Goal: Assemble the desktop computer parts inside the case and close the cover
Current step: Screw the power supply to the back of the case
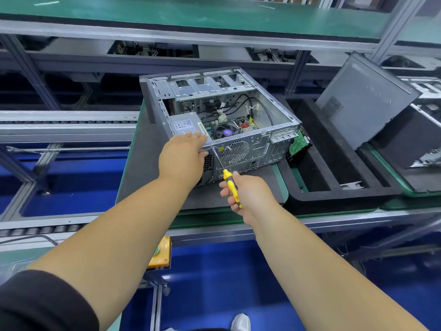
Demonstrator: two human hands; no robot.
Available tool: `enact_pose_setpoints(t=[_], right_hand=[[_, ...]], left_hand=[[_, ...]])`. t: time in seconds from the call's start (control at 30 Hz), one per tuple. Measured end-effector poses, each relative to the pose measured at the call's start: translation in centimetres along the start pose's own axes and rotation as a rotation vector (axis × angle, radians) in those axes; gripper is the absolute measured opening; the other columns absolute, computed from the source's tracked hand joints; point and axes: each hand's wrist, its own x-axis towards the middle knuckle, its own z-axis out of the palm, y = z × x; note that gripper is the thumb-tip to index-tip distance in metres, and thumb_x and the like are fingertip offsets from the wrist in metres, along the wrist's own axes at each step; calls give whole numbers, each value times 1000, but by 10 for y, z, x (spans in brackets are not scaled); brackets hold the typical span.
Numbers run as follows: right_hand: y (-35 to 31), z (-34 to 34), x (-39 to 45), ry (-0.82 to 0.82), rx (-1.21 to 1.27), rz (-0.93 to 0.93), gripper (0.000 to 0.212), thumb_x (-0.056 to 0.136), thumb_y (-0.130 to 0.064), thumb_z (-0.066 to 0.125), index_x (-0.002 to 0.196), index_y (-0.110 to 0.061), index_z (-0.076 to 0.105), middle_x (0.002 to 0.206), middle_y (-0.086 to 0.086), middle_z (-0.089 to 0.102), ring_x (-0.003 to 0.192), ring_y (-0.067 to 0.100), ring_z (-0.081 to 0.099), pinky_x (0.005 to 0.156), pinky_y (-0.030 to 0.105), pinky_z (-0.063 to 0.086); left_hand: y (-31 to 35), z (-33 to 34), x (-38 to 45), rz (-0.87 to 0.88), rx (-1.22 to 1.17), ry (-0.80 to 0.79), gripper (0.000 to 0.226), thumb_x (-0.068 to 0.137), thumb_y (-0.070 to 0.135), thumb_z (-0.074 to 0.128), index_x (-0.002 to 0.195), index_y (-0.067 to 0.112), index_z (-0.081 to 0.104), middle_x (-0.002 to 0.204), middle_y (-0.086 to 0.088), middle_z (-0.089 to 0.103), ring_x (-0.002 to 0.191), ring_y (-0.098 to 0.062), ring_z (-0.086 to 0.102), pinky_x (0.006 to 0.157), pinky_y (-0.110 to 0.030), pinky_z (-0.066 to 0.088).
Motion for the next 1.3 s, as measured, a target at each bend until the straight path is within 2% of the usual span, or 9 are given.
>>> enact_pose_setpoints(t=[0.23,0.53,0.63,0.73,0.8,0.93,1.03,1.2,1.3], right_hand=[[12,-1,2,52,57,-118,22,90,-30,72,85,-12,61,69,3,54,46,9,44,42,19,36],[1,0,4,1,41,13,54,106,-43,38,77,-8,67,56,0,57,45,9,39,36,17,30],[3,-1,1,1,123,-23,35,95,-45,61,88,-11,66,63,5,57,43,10,42,39,19,32],[6,-4,0,40,93,-81,23,88,-30,74,96,-10,63,67,5,58,44,9,44,40,19,34],[5,-3,-1,50,71,-102,22,91,-30,71,90,-10,62,65,3,61,44,8,46,40,18,36],[0,0,-3,1,45,-16,44,103,-43,48,82,-7,64,53,0,64,40,8,45,39,17,37],[0,-1,1,-60,71,46,53,106,-43,38,82,-7,68,56,1,61,43,8,44,40,17,36],[5,-6,3,-27,162,0,27,88,-35,73,99,-11,67,69,6,60,43,9,47,40,19,38],[5,-8,4,25,102,-40,22,86,-28,76,97,-10,68,64,2,65,43,7,50,40,19,40]], left_hand=[[0,0,-1,17,-20,21,42,95,27,59,136,18,56,141,-3,55,133,-25,47,107,-39,35],[-1,1,-2,20,-30,41,41,94,27,61,134,20,58,139,-2,57,131,-24,50,106,-38,38],[-1,0,-3,23,-47,47,40,93,25,63,133,18,59,138,-4,57,130,-26,50,106,-39,38],[-1,-1,-3,26,-53,45,39,93,23,63,131,17,61,136,-6,59,129,-28,52,104,-40,39],[0,-1,-3,25,-43,46,37,93,23,62,130,16,61,135,-5,60,127,-28,53,103,-40,39],[0,-1,-3,21,-44,49,39,94,25,62,132,17,60,137,-5,58,130,-27,51,105,-40,38],[0,-1,-3,21,-43,49,39,94,25,61,133,17,59,138,-4,57,130,-27,50,105,-40,38],[0,-1,-4,26,-53,68,38,92,23,64,129,15,62,134,-6,60,127,-29,53,104,-41,39],[0,-1,-4,23,-50,65,38,93,24,62,131,17,61,136,-5,59,128,-28,52,105,-40,38]])
